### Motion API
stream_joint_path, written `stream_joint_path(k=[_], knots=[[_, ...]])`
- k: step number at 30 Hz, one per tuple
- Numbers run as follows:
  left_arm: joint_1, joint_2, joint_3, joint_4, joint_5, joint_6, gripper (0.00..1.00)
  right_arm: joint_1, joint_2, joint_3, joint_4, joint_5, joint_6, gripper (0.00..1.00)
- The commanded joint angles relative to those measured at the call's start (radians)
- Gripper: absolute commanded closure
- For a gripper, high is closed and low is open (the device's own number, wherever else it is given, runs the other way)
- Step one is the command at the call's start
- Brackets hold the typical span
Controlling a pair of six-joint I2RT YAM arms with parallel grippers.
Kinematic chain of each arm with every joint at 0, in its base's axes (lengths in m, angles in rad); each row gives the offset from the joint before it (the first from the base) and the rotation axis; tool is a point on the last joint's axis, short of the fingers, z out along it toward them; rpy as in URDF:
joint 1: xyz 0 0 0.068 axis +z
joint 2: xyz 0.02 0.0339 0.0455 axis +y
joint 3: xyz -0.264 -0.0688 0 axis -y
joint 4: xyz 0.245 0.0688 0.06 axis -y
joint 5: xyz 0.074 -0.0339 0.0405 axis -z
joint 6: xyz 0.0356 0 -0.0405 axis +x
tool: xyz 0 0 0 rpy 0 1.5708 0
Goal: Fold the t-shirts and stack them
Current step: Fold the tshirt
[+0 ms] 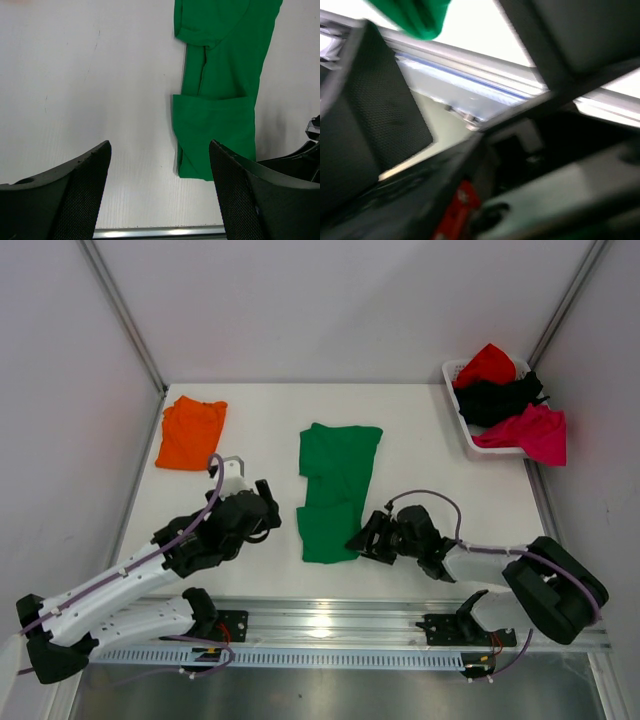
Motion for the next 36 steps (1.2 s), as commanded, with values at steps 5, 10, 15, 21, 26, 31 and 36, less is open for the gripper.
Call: stream_joint_path(k=[5,10,15,21,26,31,36], knots=[[0.006,-0.029,0.019,-0.002,-0.012,0.002,0.19,0.01,0.127,0.04,0.126,-0.004,-0.037,0.28],[0.006,-0.026,0.018,-0.017,-0.012,-0.004,0.19,0.012,0.189,0.067,0.149,-0.021,-0.038,0.27],[0.006,-0.035,0.019,-0.021,-0.021,-0.007,0.19,0.013,0.203,0.076,0.155,-0.03,-0.034,0.3],[0.006,-0.033,0.015,-0.022,-0.026,-0.009,0.19,0.015,0.181,0.065,0.143,-0.029,-0.034,0.52],[0.006,-0.029,0.01,-0.022,-0.023,-0.017,0.19,0.013,0.14,0.054,0.118,-0.023,-0.048,0.81],[0.006,-0.024,0.003,-0.014,-0.015,-0.02,0.19,0.013,0.131,0.051,0.113,-0.018,-0.064,0.99],[0.006,-0.001,-0.023,-0.01,0.05,-0.07,0.21,0.013,0.163,0.05,0.147,-0.035,-0.065,1.0]])
